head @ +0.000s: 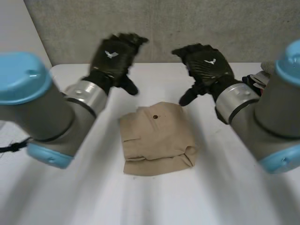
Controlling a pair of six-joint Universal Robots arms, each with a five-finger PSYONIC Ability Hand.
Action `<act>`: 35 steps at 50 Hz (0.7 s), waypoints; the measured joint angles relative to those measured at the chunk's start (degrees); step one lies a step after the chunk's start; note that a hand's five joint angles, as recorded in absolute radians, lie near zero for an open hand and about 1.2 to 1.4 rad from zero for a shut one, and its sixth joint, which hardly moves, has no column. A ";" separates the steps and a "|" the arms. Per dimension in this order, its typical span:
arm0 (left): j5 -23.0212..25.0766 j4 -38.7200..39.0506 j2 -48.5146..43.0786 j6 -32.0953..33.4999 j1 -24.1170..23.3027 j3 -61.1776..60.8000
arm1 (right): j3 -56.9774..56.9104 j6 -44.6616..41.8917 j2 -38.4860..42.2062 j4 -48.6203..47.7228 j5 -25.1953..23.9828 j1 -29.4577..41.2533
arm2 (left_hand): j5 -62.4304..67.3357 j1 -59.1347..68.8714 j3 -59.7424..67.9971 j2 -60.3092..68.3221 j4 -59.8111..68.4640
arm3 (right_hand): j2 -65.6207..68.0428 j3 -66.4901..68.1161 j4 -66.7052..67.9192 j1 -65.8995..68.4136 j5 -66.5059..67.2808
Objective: Fold the laundry.
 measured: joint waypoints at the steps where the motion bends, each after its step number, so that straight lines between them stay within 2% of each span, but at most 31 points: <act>1: -0.23 -1.65 -1.49 -0.16 -0.72 1.56 | -1.06 0.15 0.80 1.41 0.00 -0.47 | 0.00 0.00 0.00 0.00 0.00 | 0.00 0.00 0.00 0.00 0.00; 4: -2.13 -9.30 -7.68 -0.46 -2.81 7.75 | -5.70 0.06 5.19 6.95 -0.25 -1.70 | 0.00 0.00 0.00 0.00 0.00 | 0.00 0.00 0.00 0.00 0.00; 9: -8.21 -22.40 -17.60 -0.24 -4.27 16.75 | -13.24 -1.45 14.51 14.61 -1.52 -2.32 | 0.00 0.00 0.00 0.00 0.00 | 0.00 0.00 0.00 0.00 0.00; 13: -12.28 -28.15 -22.28 0.28 -4.28 19.83 | -16.89 -4.07 21.40 18.28 -3.43 -2.36 | 0.00 0.00 0.00 0.00 0.00 | 0.00 0.00 0.00 0.00 0.00; 19: -14.35 -31.29 -24.91 2.21 -4.10 19.01 | -18.35 -9.54 27.29 20.26 -4.38 -2.37 | 0.00 0.00 0.00 0.00 0.00 | 0.00 0.00 0.00 -0.01 0.00; 24: -14.32 -31.49 -24.29 4.27 -3.99 16.65 | -17.90 -13.40 27.21 20.11 -2.82 -2.32 | 0.00 -0.28 0.00 0.00 0.00 | -0.87 0.00 0.00 -1.02 0.00; 29: -13.40 -30.65 -20.36 5.31 -3.84 15.40 | -15.32 -15.66 21.96 17.91 -0.99 -2.10 | 0.00 -0.79 0.00 -0.32 0.00 | -0.87 0.00 0.00 -1.02 0.00; 35: -7.62 -26.04 -11.53 5.39 -3.56 15.27 | -3.58 -19.32 10.89 7.19 0.37 -1.37 | 0.00 -0.79 0.00 -0.32 0.00 | -0.87 0.00 0.00 -1.02 -0.01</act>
